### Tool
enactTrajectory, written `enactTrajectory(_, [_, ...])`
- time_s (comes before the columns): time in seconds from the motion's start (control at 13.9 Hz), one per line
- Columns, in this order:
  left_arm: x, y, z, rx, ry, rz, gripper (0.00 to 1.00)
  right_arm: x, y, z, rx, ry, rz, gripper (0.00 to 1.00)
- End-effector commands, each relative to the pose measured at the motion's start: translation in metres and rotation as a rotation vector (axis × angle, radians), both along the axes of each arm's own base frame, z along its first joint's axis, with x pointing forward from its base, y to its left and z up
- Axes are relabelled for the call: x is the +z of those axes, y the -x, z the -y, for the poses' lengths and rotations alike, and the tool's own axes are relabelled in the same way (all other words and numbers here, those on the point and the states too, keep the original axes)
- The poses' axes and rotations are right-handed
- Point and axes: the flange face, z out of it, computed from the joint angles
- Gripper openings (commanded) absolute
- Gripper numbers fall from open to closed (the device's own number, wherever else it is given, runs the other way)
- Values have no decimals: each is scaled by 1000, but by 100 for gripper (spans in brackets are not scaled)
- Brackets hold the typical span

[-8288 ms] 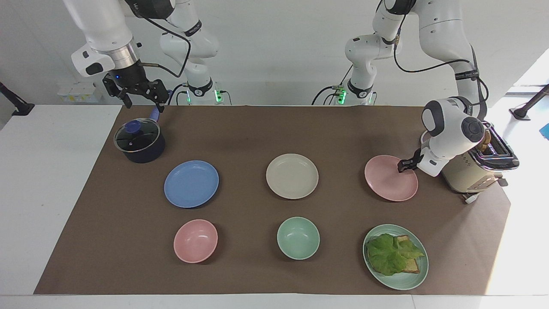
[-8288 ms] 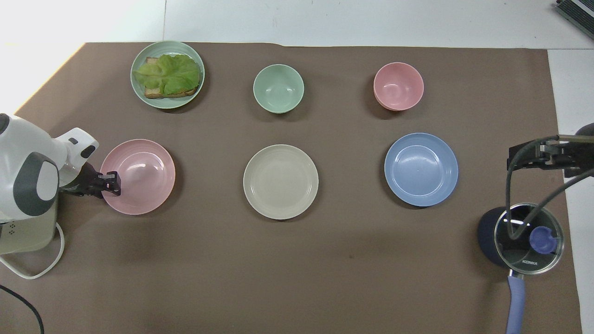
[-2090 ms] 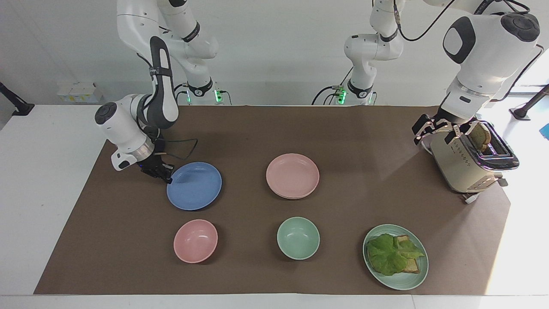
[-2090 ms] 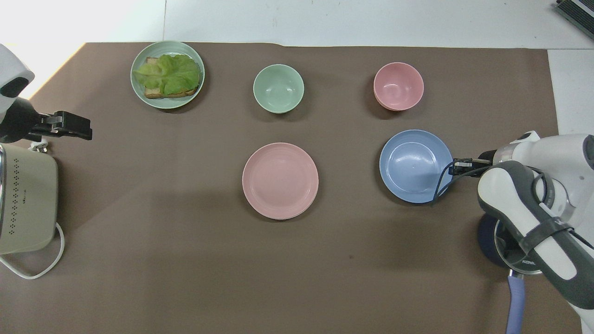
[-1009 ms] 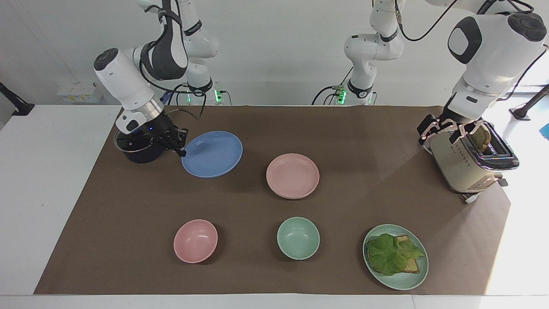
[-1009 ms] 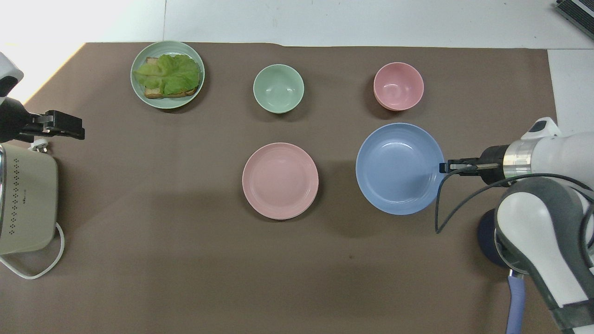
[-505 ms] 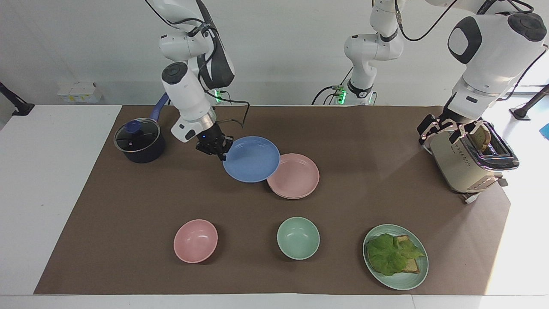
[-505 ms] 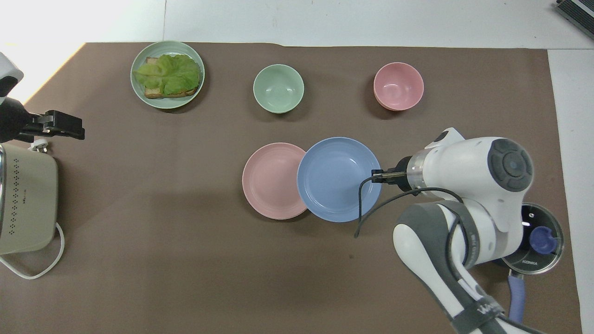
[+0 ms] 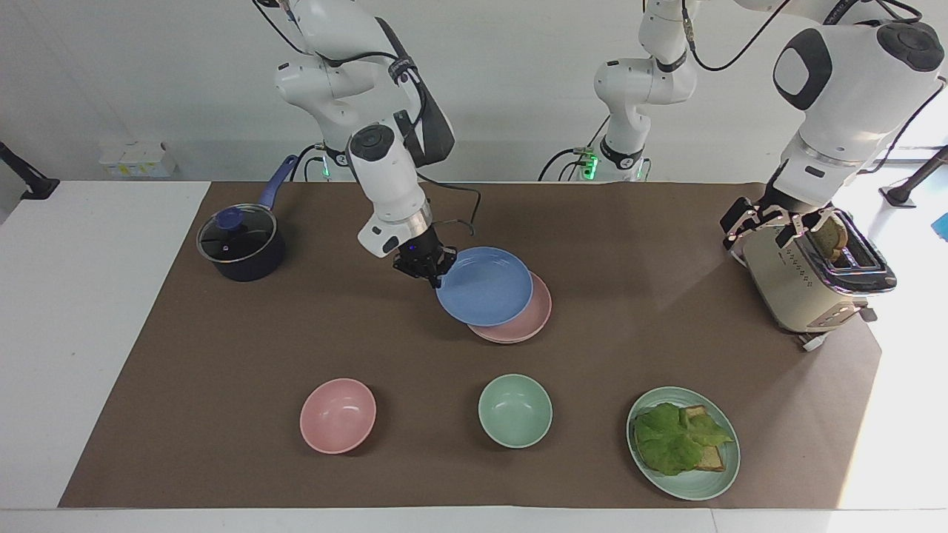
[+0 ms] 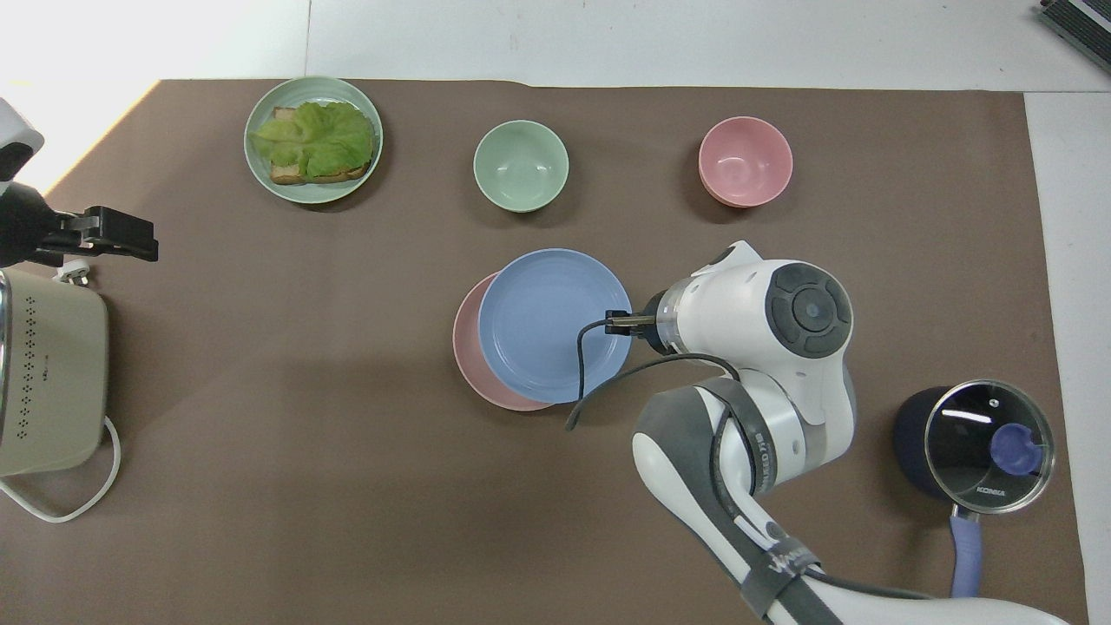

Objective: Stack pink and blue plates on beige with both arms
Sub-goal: 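Carry the blue plate with the right gripper onto the pink plate, then open the right gripper and withdraw it toward the pot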

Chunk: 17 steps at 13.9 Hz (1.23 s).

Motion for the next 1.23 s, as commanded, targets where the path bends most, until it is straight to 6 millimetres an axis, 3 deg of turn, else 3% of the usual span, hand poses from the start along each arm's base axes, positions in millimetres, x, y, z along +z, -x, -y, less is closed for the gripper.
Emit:
enactTrajectory(0.0, [5, 5, -2, 6, -13, -1, 100, -13, -16, -33, -21, 39, 6, 0])
enactTrajectory(0.14, [5, 5, -2, 6, -13, -1, 100, -25, -14, -45, -20, 67, 16, 0])
enactTrajectory(0.86, [5, 5, -2, 6, -13, -1, 100, -38, -14, -42, -27, 70, 16, 0])
enactTrajectory(1.01, [5, 5, -2, 6, -13, -1, 100, -40, -12, -41, -26, 77, 3, 10])
enactTrajectory(1.15, [5, 5, -2, 6, -13, -1, 100, -40, -10, -41, -24, 82, -8, 13])
